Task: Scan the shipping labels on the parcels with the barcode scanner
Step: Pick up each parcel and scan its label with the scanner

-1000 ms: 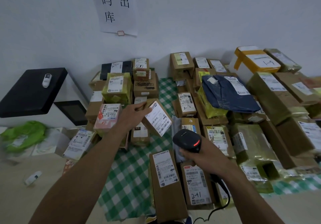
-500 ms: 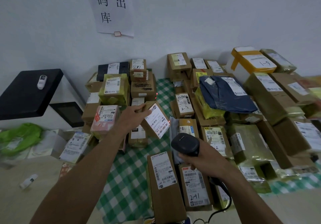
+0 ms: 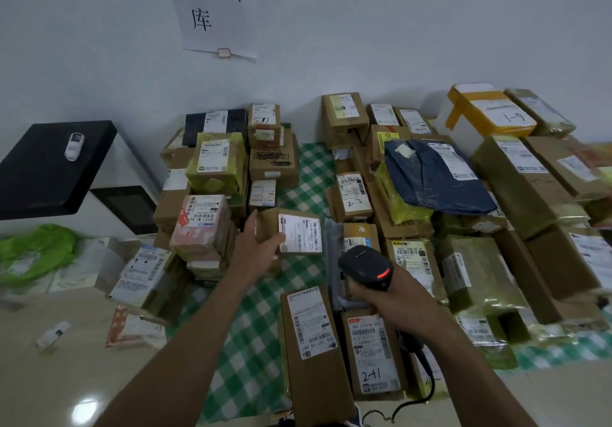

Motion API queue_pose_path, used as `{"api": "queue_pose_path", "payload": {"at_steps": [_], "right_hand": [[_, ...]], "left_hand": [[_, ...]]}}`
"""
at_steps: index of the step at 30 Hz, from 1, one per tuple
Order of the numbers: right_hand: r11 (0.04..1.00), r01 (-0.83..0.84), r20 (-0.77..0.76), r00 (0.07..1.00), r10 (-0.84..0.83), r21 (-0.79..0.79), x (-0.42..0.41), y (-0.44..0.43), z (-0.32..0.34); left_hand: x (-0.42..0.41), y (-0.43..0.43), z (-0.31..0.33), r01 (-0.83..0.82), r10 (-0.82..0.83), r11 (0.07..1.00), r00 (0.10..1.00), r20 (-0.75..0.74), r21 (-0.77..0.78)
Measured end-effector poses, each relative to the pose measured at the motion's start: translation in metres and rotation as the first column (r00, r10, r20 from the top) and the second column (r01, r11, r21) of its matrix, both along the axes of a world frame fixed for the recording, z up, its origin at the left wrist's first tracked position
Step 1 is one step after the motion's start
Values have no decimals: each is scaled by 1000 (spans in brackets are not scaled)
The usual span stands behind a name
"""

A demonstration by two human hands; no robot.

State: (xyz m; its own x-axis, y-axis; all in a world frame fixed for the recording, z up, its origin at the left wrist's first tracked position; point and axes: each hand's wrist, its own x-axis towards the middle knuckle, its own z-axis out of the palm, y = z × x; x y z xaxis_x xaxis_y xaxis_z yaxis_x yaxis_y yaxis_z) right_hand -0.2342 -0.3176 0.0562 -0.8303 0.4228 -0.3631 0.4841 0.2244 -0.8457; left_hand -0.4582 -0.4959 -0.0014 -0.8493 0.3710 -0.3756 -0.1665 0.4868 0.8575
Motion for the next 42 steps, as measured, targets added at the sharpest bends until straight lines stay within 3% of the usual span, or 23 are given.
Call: {"api": "queue_pose_path", "payload": {"at_steps": [12, 17, 21, 27, 32, 35, 38, 42], "right_hand": [[998, 28, 68, 997, -24, -60, -12, -3, -11], [998, 61, 108, 993, -57, -36, -15, -4, -15], [996, 83, 129, 988, -79, -27, -17, -3, -17], [996, 79, 165, 984, -69, -50, -22, -6, -21], [997, 73, 169, 983, -65, -39, -26, -9, -24], [997, 76, 167, 983, -70, -26, -27, -9, -25], [998, 62, 179, 982, -60, -7, -27, -8, -27], [998, 65, 182, 981, -62, -8, -30, -7, -27]], "left_hand": [[35, 16, -75, -92, 95, 995, 990, 108, -29], [32, 16, -105, -66, 70, 997, 985, 160, -31], [30, 15, -114, -87, 65, 992, 971, 229, 87], [36, 13, -120, 30, -63, 995, 929, 365, 95], [34, 9, -130, 214, -171, 960, 959, 225, -183], [24, 5, -132, 108, -111, 969, 994, 2, -221], [8, 7, -134, 26, -126, 932, 959, -256, -361], [-11, 15, -127, 41, -90, 918, 990, -108, -394]]}}
